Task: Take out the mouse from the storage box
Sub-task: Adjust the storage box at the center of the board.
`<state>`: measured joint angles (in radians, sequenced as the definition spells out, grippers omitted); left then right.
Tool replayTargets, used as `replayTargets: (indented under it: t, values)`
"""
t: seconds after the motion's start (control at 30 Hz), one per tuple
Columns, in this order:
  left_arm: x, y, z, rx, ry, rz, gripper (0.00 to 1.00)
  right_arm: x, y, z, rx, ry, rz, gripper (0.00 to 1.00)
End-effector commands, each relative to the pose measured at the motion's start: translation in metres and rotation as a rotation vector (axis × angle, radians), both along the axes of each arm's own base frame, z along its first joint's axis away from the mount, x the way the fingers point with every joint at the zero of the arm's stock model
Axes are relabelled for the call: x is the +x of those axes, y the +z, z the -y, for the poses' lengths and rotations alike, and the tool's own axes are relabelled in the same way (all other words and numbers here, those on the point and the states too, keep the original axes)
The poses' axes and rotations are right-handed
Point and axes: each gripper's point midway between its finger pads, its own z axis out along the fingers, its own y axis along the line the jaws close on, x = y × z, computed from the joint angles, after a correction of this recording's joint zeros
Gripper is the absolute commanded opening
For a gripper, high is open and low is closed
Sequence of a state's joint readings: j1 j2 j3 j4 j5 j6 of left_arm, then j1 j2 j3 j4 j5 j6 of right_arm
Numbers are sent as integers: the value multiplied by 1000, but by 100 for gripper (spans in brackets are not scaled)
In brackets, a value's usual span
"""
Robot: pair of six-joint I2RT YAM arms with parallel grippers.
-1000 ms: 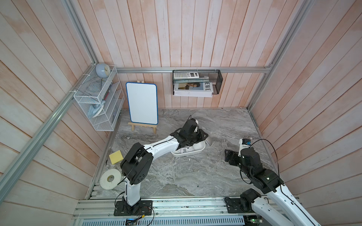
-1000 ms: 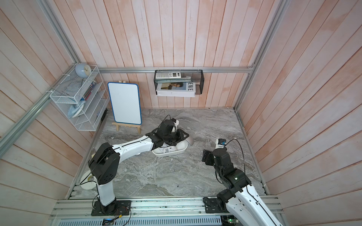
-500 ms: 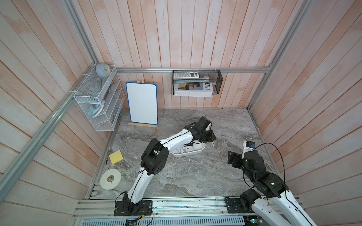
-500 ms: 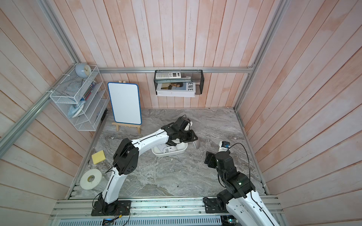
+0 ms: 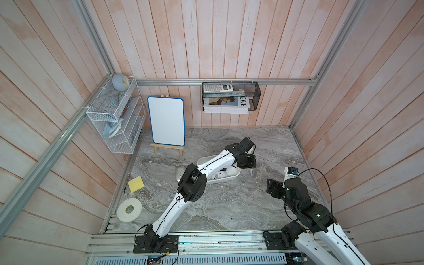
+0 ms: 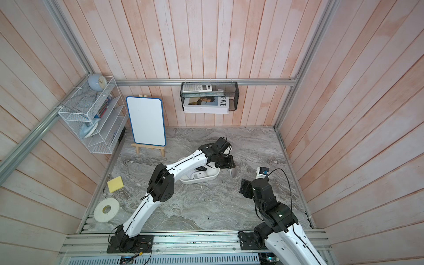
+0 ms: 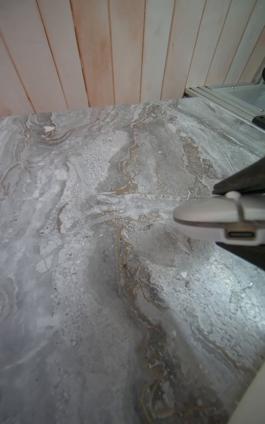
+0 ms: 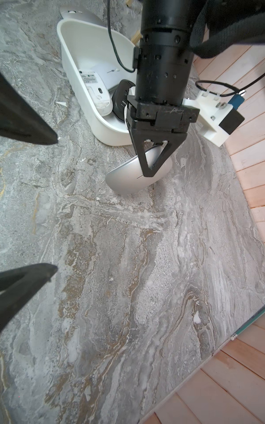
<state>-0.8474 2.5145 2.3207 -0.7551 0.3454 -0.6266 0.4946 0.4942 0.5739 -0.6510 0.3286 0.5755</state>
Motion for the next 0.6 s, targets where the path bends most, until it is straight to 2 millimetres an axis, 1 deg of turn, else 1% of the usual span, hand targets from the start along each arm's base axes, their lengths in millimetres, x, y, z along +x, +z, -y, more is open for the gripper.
replayTargets:
  t: [0.0, 0.13, 0.27, 0.4, 0.57]
  values:
    - [1, -10, -1, 47, -13, 6, 14, -1, -4, 4, -5, -20, -5, 85]
    - [5, -21, -3, 83, -8, 10, 14, -1, -5, 4, -4, -18, -5, 85]
    - [8, -30, -9, 122, 3, 16, 14, -1, -6, 4, -5, -17, -7, 85]
    - [11, -34, -20, 150, 23, 21, 14, -1, -7, 3, -3, -17, -8, 85]
    - [19, -38, -39, 152, 65, 6, 13, 0, -8, 2, 1, -15, -9, 85]
